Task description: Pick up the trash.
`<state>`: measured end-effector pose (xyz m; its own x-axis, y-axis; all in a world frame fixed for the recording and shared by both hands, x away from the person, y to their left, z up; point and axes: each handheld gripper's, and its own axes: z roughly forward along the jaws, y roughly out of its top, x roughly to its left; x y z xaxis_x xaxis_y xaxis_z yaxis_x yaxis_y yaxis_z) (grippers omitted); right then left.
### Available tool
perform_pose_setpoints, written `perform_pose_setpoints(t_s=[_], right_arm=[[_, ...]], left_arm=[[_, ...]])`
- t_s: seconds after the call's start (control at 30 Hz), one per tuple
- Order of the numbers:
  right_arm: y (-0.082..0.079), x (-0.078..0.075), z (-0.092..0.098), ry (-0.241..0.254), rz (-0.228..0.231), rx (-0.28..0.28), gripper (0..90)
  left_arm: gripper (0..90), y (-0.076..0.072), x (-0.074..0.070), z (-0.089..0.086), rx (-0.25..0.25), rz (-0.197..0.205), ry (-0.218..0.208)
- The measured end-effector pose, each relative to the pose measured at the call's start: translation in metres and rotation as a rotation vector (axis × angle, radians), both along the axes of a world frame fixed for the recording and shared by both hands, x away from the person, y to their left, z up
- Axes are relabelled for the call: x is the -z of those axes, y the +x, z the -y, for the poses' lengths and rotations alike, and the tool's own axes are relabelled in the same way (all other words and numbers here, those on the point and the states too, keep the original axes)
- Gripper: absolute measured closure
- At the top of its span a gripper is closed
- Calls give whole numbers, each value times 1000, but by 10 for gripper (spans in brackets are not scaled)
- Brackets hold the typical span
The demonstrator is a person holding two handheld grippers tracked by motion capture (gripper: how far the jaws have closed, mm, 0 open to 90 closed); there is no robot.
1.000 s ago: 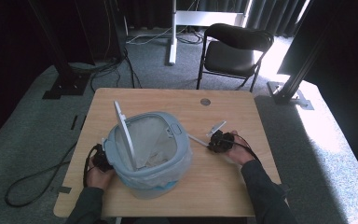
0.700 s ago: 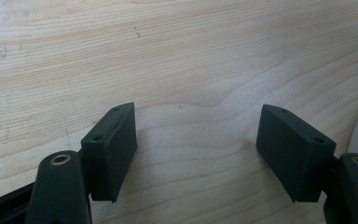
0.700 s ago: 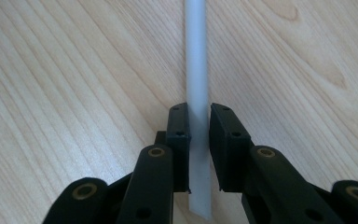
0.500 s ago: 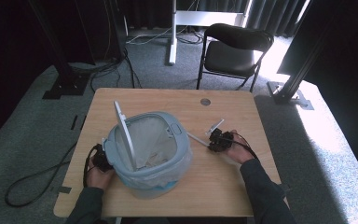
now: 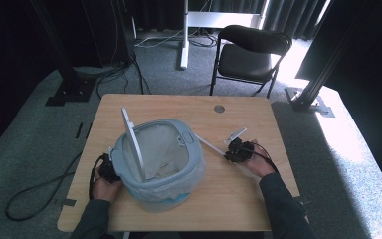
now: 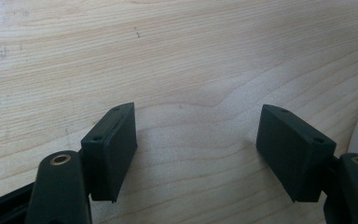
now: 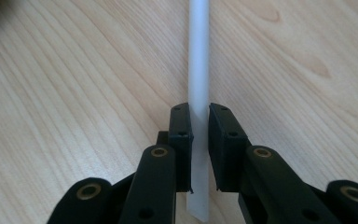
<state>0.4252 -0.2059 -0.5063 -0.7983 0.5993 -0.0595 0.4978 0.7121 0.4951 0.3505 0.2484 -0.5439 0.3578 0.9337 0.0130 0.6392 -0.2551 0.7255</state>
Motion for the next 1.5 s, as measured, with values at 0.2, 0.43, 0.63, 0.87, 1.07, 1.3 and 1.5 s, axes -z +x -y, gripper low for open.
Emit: perform_pose_setpoints(t_s=[0.2, 0.43, 0.63, 0.87, 1.07, 1.3, 1.5], right_arm=[[-3, -10, 5, 40, 25, 1, 797], [-3, -23, 9, 86, 59, 12, 798], [-3, -35, 10, 118, 85, 14, 799], [-6, -35, 12, 111, 76, 7, 799], [-10, -32, 18, 101, 73, 14, 799], [-14, -31, 38, 97, 79, 51, 799], [-16, -41, 50, 140, 111, 75, 799]], left_arm=[[287, 0, 0, 0, 0, 0, 0], [288, 0, 0, 0, 0, 0, 0], [288, 0, 0, 0, 1, 0, 1], [288, 0, 0, 0, 0, 1, 2], [288, 0, 0, 0, 0, 1, 2], [288, 0, 0, 0, 0, 1, 2], [288, 0, 0, 0, 0, 3, 0]])
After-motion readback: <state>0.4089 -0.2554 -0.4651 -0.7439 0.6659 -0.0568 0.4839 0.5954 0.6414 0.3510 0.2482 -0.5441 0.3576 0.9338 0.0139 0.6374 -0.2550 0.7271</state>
